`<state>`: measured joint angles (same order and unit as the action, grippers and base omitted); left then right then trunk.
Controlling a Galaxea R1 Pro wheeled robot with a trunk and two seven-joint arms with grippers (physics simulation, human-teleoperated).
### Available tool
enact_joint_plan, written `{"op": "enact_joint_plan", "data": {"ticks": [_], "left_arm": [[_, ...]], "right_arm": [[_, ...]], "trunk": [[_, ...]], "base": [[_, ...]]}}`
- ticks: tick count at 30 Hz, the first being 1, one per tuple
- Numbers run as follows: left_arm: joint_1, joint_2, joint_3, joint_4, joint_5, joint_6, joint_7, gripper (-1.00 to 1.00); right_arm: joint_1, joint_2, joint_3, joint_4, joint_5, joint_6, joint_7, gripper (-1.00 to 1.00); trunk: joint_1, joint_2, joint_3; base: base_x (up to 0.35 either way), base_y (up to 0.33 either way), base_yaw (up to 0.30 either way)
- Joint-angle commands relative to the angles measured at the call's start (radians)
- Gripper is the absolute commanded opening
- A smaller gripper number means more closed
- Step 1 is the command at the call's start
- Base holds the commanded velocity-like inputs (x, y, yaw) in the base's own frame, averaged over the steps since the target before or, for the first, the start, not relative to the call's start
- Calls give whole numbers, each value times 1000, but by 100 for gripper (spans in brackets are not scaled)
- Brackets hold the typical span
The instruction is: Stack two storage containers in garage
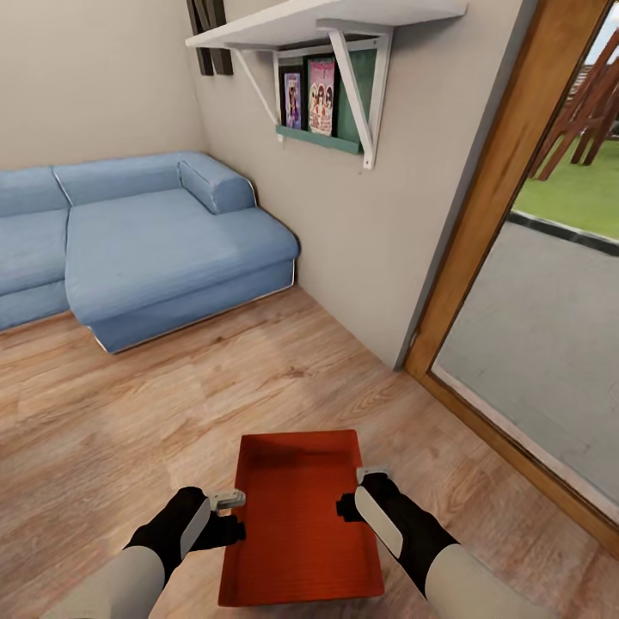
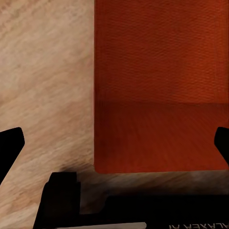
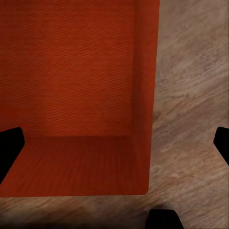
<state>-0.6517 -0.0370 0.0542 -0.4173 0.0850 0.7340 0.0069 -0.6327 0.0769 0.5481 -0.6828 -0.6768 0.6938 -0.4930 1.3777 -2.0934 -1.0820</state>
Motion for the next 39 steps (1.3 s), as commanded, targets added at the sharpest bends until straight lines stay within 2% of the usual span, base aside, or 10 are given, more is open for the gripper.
{"op": "enact_joint_plan", "data": {"ticks": [1,16,21,26,39], "left_arm": [[0,-1,6,-1,4,5,1,100],[0,0,6,-1,4,5,0,100],[0,0,6,-1,4,5,0,100],[0,0,6,-1,4,5,1,100],[0,0,6,-1,4,5,1,100]], "right_arm": [[-1,-1,4,-1,-10,1,-10,100],[-1,0,6,-1,-10,1,-10,100],[-1,0,7,-1,-10,1,-10,100],[-1,0,7,-1,-10,1,-10,100],[-1,-1,7,-1,-10,1,-10,100]], "trunk": [[4,-8,-4],[61,-113,-51],[61,-113,-51],[80,-148,-67],[80,-148,-67]], "base": [[0,0,0],[0,0,0],[0,0,0],[0,0,0],[0,0,0]]}}
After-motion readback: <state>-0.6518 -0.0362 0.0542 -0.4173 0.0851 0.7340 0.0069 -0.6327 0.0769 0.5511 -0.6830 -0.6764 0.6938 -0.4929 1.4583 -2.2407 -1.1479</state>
